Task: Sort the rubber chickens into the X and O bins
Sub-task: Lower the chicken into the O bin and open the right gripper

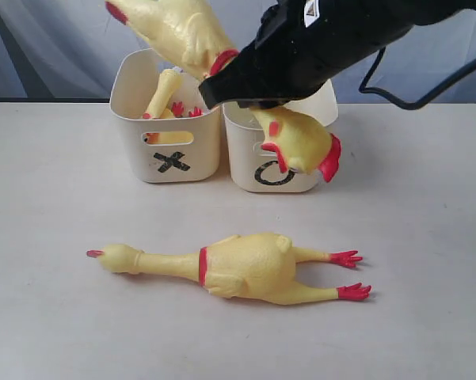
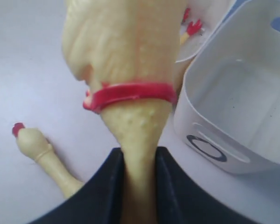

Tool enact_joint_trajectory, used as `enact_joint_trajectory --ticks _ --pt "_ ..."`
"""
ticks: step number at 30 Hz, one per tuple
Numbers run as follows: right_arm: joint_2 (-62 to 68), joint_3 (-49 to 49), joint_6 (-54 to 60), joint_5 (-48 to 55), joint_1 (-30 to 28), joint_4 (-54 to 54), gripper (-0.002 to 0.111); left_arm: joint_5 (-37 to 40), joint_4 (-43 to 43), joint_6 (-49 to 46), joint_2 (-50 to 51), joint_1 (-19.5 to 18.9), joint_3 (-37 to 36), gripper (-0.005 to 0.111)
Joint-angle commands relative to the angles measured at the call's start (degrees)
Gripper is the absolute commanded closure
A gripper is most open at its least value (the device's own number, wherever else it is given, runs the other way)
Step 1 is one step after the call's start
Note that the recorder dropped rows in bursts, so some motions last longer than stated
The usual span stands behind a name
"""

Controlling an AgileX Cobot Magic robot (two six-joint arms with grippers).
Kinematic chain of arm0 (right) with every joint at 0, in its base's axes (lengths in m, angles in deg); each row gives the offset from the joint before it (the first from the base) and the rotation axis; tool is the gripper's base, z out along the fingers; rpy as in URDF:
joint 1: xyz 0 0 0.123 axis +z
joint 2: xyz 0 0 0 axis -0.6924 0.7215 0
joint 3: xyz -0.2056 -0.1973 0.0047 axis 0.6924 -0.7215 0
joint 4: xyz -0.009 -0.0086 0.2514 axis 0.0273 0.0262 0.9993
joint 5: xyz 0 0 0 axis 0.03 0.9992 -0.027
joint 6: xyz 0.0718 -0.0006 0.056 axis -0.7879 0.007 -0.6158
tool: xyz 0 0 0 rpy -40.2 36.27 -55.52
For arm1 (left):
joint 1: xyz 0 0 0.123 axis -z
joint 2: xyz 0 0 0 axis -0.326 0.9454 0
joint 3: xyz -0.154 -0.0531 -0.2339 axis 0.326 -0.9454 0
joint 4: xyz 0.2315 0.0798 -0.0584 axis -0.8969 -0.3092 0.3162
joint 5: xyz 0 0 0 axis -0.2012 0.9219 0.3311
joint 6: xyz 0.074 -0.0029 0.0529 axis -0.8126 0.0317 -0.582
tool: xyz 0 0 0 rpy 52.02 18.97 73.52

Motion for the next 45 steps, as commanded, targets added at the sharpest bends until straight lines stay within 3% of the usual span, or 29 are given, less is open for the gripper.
enact_joint_trajectory --ticks 1,8,19,26,45 --pt "-0.9 0.6 -10.1 0.6 -0.2 -9.4 0.109 -0.5 -0.1 0.2 -0.3 0.1 0.3 0.107" --pt "-0.9 0.6 -24.8 1.7 -4.1 -17.4 0.109 -0.5 -0.1 0.2 -0.3 0.1 0.3 0.107" --pt "1.0 0.6 -20.5 -0.7 -14.0 -4.9 0.109 -0.5 -0.1 0.2 -0.3 0.1 0.3 0.107" --pt "5.1 0.6 -10.9 1.1 -14.6 4.7 0.109 -0.5 -0.1 0.2 -0.3 0.1 0.3 0.107" --pt "10.1 0.6 -9.9 -1.7 -14.6 4.8 0.109 -0.5 -0.1 0.2 -0.3 0.1 0.3 0.107"
